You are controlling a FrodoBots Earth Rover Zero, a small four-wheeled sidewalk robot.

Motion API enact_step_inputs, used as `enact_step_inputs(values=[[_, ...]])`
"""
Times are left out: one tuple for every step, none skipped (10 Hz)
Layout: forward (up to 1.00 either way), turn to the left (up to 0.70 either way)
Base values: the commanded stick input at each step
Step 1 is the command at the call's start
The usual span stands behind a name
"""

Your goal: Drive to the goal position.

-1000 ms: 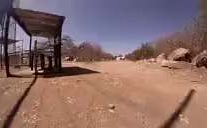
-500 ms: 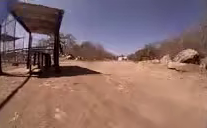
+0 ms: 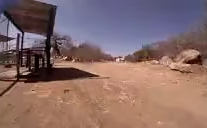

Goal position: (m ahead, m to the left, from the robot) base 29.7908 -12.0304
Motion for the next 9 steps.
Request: enact_step_inputs(values=[[1.0, 0.0], [1.0, 0.0], [1.0, 0.0], [1.0, 0.0], [1.0, 0.0], [1.0, 0.0], [1.0, 0.0], [1.0, 0.0], [1.0, 0.0]])
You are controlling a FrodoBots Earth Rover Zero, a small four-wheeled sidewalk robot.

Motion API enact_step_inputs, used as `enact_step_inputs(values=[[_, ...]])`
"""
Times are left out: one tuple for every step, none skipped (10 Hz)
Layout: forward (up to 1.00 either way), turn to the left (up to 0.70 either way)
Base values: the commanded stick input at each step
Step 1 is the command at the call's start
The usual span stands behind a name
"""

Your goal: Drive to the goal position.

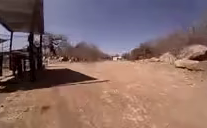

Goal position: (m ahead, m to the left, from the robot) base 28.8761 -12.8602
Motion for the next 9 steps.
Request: enact_step_inputs(values=[[1.0, 0.0], [1.0, 0.0], [1.0, 0.0], [1.0, 0.0], [1.0, 0.0], [1.0, 0.0], [1.0, 0.0], [1.0, 0.0], [1.0, 0.0]])
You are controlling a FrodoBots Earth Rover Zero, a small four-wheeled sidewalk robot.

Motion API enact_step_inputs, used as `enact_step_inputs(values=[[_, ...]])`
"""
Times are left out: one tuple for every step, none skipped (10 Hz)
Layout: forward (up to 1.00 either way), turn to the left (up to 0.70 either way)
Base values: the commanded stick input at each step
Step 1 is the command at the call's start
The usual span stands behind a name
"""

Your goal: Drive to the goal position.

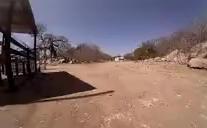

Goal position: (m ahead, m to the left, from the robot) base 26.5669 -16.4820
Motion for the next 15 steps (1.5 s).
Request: enact_step_inputs(values=[[1.0, 0.0], [1.0, 0.0], [1.0, 0.0], [1.0, 0.0], [1.0, 0.0], [1.0, 0.0], [1.0, 0.0], [1.0, 0.0], [1.0, 0.0], [1.0, 0.0], [1.0, 0.0], [1.0, 0.0], [1.0, 0.0], [1.0, 0.0], [1.0, 0.0]])
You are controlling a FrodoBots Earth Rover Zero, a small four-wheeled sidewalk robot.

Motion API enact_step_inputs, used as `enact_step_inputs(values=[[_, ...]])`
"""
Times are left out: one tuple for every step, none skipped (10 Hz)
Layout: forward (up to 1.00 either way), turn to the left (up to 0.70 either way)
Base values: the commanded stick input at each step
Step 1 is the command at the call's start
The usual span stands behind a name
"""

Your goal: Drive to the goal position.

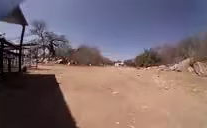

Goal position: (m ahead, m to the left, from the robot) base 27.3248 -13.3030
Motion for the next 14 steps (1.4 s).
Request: enact_step_inputs(values=[[1.0, 0.0], [1.0, 0.0], [1.0, 0.0], [1.0, 0.0], [1.0, 0.0], [1.0, 0.0], [1.0, 0.0], [1.0, 0.0], [1.0, 0.0], [1.0, 0.0], [1.0, 0.0], [1.0, 0.0], [1.0, 0.0], [1.0, -0.27]])
